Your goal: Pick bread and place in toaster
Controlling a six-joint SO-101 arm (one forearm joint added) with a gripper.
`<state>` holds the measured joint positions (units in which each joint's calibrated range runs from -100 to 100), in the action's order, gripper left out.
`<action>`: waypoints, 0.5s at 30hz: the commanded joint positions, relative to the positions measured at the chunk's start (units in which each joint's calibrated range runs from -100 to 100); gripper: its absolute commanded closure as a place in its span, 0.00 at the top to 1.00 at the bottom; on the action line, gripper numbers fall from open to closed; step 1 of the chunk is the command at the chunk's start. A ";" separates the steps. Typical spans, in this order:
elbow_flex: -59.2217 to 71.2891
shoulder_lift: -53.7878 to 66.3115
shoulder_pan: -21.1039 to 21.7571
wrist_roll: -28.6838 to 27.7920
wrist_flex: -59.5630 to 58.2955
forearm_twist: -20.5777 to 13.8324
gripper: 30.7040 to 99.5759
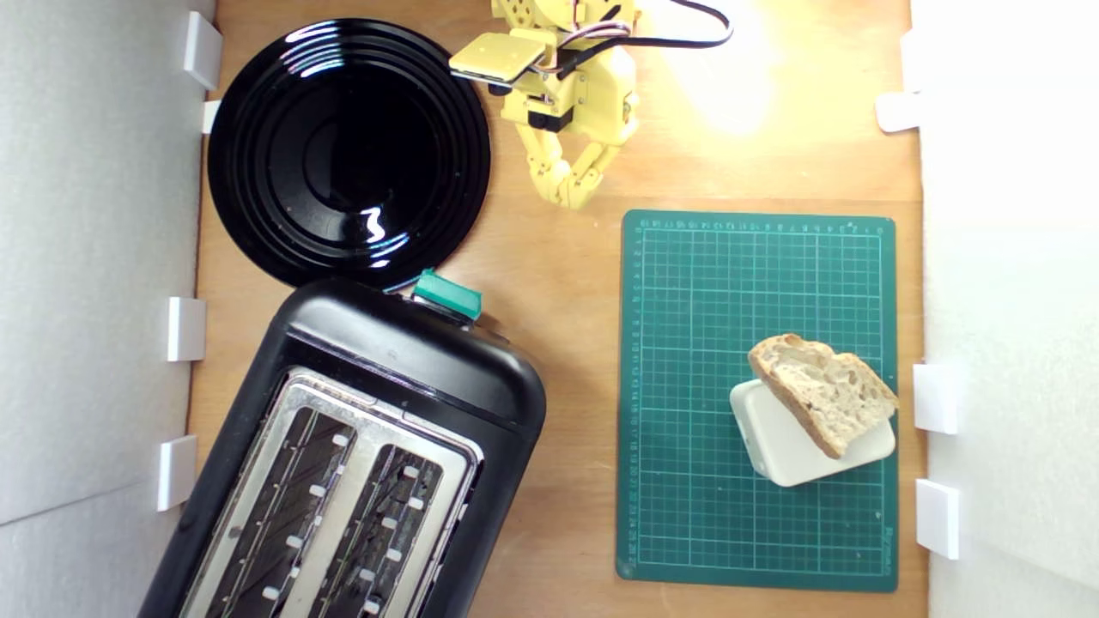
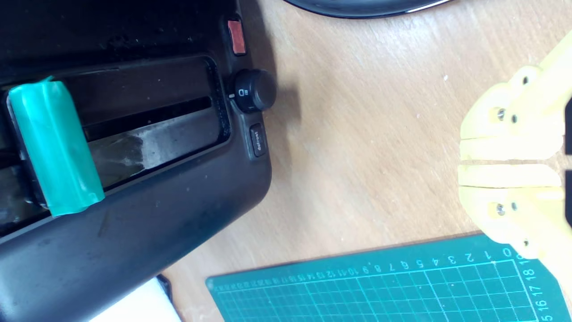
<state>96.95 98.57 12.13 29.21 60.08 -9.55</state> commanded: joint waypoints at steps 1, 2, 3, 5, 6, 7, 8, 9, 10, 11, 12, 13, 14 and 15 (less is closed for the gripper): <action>0.24 0.10 -0.04 -0.20 -0.02 0.12 0.00; 0.24 0.10 -0.04 -0.20 -0.02 0.12 0.00; 0.24 0.10 -0.04 -0.20 -0.02 0.12 0.00; 0.24 0.10 -0.20 -0.20 -0.02 0.12 0.00; 0.24 0.10 -0.20 -0.20 -0.02 0.12 0.00; 0.24 0.10 -0.20 -0.20 -0.02 0.12 0.00; 0.24 0.10 -0.20 -0.20 -0.02 0.12 0.00; 0.24 0.10 -0.20 -0.20 -0.02 0.12 0.00; 0.24 0.10 -0.20 -0.20 -0.02 0.12 0.00; 0.24 0.10 -0.20 -0.20 -0.02 0.12 0.00; 0.24 0.10 -0.20 -0.20 -0.02 0.12 0.00; 0.24 0.10 -0.04 -0.20 -0.02 0.12 0.00; 0.24 0.10 -0.12 -0.20 -0.02 0.12 0.00; 0.24 0.10 -0.12 -0.20 -0.02 0.12 0.00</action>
<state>96.95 98.57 12.13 29.21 60.08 -9.55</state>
